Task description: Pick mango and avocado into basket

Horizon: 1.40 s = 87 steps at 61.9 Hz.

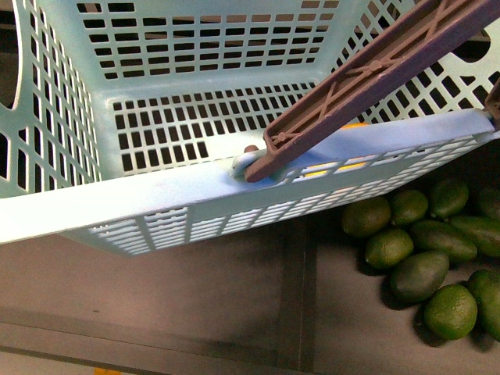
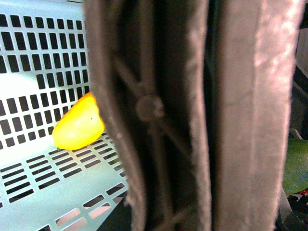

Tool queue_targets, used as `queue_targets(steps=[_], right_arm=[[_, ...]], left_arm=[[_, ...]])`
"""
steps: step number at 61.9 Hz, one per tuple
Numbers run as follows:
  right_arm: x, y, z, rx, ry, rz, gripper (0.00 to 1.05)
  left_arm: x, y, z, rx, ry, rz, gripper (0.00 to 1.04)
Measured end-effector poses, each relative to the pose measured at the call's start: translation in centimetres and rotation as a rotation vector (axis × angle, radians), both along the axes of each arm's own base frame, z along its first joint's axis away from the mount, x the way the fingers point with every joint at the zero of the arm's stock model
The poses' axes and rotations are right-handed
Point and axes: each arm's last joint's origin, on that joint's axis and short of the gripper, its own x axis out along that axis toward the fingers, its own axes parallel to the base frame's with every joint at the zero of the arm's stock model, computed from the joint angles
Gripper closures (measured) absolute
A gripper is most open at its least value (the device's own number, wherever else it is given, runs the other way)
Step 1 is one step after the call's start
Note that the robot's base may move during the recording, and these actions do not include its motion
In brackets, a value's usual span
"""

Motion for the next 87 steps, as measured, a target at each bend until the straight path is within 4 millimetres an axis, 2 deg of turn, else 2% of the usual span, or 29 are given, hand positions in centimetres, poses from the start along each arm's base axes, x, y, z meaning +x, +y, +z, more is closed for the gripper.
queue_targets(steps=[7, 13, 21, 24, 38, 45, 51, 56, 64, 76, 87], right_arm=[[0.6, 3.4, -0.6, 0.016, 0.014, 0.038, 0.51], [1.0, 5.5, -1.4, 0.008, 0.038, 0.046, 0.51], [1.4, 6.8, -1.6, 0.009, 0.042, 0.013, 0.51], [1.7, 7.0, -1.6, 0.018, 0.038, -0.007, 0.43], [2.1, 7.3, -1.5, 0.044, 0.042, -0.048, 0.08], [1.7, 6.7, -0.9, 0.063, 0.055, -0.113, 0.09], [0.5, 4.7, 0.4, 0.103, 0.08, -0.313, 0.09], [-1.3, 3.2, 1.1, 0.132, 0.111, -0.482, 0.09], [-4.9, 2.0, 0.5, 0.184, -0.039, -0.457, 0.3], [-7.4, 1.3, -2.3, 0.173, -0.012, -0.446, 0.61], [-9.2, 0.3, -3.5, 0.174, -0.022, -0.46, 0.91]], left_arm=[[0.0, 0.0, 0.0, 0.0, 0.0, 0.0, 0.91], [0.0, 0.0, 0.0, 0.0, 0.0, -0.001, 0.91], [0.0, 0.0, 0.0, -0.001, 0.001, 0.0, 0.91], [0.0, 0.0, 0.0, 0.0, 0.0, 0.0, 0.91], [0.0, 0.0, 0.0, 0.0, 0.0, 0.0, 0.91], [0.0, 0.0, 0.0, 0.0, 0.0, 0.0, 0.91], [0.0, 0.0, 0.0, 0.001, -0.001, 0.0, 0.91], [0.0, 0.0, 0.0, 0.002, -0.002, 0.001, 0.91], [0.0, 0.0, 0.0, 0.001, -0.001, 0.0, 0.91], [-0.1, -0.1, 0.0, -0.002, 0.002, -0.004, 0.91], [0.0, 0.0, 0.0, 0.004, -0.003, 0.0, 0.91]])
